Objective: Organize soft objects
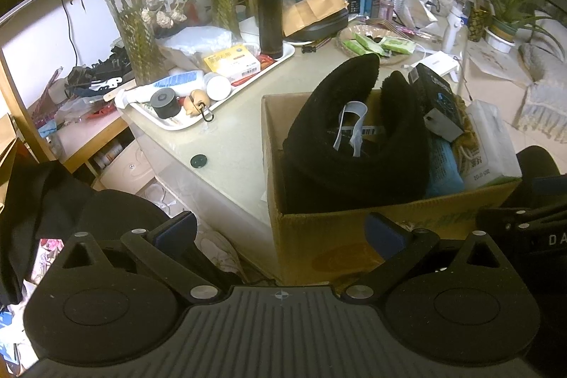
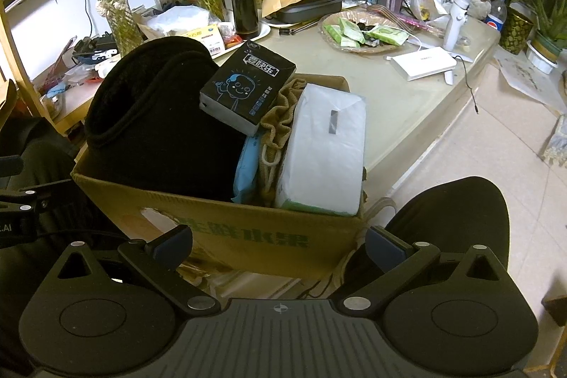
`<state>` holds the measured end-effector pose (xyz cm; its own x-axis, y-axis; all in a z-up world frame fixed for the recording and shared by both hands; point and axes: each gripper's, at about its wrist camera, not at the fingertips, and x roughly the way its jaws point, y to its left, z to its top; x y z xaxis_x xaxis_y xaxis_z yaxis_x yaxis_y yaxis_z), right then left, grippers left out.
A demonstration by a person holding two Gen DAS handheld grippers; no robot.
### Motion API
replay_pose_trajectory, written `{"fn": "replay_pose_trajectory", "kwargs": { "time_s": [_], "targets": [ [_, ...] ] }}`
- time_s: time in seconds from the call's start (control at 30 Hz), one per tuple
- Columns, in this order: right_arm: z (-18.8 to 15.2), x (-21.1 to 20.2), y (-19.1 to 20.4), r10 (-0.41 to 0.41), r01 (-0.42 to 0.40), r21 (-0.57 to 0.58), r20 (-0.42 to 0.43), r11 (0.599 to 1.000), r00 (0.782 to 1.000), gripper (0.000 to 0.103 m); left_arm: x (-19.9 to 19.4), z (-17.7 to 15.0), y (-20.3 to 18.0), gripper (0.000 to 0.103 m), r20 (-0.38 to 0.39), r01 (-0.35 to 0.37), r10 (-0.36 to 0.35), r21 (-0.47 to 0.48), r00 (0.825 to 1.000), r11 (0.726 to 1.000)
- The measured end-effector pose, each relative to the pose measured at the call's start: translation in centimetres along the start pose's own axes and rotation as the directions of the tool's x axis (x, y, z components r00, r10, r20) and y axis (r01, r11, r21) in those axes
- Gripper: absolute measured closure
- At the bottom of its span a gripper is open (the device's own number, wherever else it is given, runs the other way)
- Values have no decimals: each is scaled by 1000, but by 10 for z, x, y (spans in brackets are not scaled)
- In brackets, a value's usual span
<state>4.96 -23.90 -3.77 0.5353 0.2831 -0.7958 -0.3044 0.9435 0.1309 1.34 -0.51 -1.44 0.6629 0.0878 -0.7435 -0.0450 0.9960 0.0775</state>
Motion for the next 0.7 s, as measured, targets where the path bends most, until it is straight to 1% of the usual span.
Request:
{"fn": "replay_pose_trajectory", "kwargs": {
  "time_s": [0.7],
  "targets": [
    [1, 0, -1, 1, -1, 4, 1, 1000, 1000, 0, 0, 0, 1, 0, -1, 2, -2, -3, 1000, 1000]
  ]
}}
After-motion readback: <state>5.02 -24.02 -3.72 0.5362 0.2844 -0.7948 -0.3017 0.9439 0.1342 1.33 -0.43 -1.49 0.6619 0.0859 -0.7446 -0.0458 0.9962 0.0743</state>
